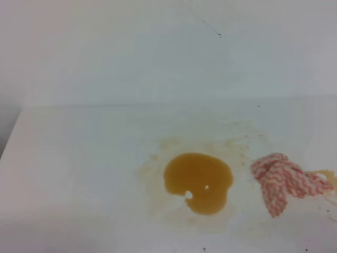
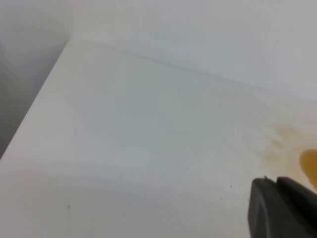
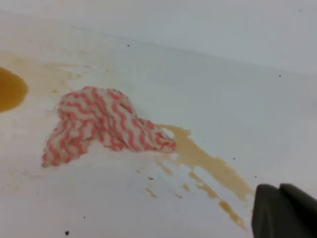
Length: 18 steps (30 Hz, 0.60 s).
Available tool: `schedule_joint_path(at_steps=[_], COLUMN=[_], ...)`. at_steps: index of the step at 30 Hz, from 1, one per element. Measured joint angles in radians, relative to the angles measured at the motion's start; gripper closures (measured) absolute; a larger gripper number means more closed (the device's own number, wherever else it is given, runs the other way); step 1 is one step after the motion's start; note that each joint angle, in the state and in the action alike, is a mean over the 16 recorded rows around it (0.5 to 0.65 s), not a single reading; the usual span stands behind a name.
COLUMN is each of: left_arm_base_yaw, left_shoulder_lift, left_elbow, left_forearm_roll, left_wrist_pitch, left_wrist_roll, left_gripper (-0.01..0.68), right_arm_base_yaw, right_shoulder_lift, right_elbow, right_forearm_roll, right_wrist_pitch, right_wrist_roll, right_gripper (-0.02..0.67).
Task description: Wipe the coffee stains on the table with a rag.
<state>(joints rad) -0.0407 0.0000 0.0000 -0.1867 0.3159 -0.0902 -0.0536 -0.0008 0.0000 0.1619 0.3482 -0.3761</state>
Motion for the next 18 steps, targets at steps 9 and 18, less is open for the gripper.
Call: schedule_joint_path(at_steps=[9, 18], left_arm_base_yaw=[0.0, 0.0], left_shoulder_lift=[0.0, 0.0], left_elbow=[0.0, 0.0], left_forearm_roll=[0.0, 0.0], left_wrist_pitch=[0.0, 0.0], left_wrist_roll=[0.0, 0.0], left_gripper=[0.675, 0.675], right_arm_base_yaw=[0.0, 0.0], right_shoulder_lift=[0.0, 0.0], right_elbow=[0.0, 0.0], right_forearm_roll=[0.0, 0.0], right_wrist_pitch=[0.0, 0.0], right_wrist_roll=[0.0, 0.0], right_gripper=[0.651, 0.651])
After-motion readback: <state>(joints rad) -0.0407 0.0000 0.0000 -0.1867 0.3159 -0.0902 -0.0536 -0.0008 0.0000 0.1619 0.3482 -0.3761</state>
